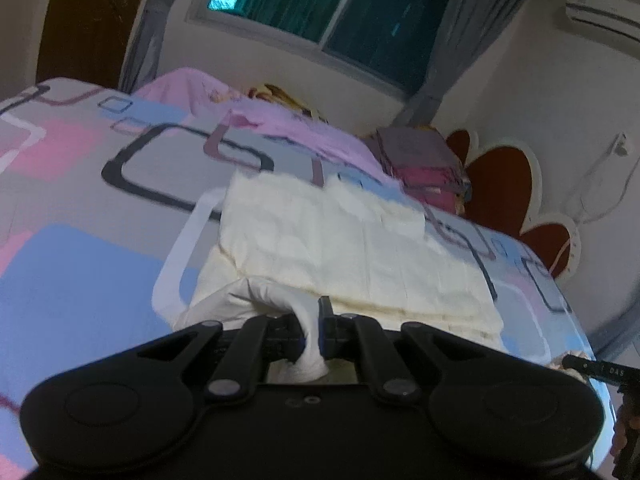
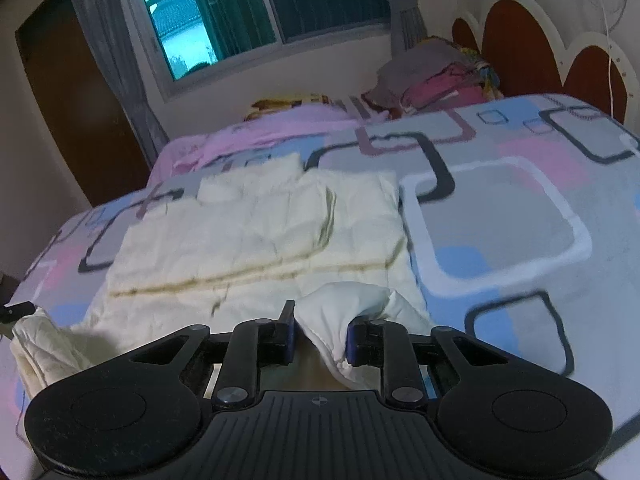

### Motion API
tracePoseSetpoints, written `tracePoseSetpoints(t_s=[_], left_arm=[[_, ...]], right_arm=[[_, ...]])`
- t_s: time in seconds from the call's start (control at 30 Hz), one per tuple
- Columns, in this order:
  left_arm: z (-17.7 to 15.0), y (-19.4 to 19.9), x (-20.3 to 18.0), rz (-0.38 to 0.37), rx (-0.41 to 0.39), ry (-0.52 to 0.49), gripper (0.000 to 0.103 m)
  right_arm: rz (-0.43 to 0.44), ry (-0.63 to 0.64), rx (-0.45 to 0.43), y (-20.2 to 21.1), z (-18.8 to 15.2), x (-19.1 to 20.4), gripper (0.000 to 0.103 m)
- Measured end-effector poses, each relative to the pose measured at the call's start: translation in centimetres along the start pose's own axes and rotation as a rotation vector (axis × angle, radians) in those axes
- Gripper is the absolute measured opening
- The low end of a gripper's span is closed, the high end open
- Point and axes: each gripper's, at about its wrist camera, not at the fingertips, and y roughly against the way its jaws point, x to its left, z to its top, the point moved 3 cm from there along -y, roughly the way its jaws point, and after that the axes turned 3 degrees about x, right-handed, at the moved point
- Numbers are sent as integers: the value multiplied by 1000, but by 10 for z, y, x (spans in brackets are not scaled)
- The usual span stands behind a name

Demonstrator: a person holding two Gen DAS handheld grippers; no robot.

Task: Fold large clothes

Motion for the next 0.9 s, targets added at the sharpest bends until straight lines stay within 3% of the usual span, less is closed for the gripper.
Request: tracePoseSetpoints(t_s=[0.5, 0.73, 0.9], left_arm=[[99, -88, -15, 104, -150, 11, 5], [137, -150, -22, 186, -176, -11, 5], [152, -195, -24, 241, -155, -44, 5]], right_arm=[[-45, -47, -129, -86, 123, -17, 22], [-76, -89, -122, -147, 169, -32, 22], [-97, -139, -94, -195, 184, -49, 22]])
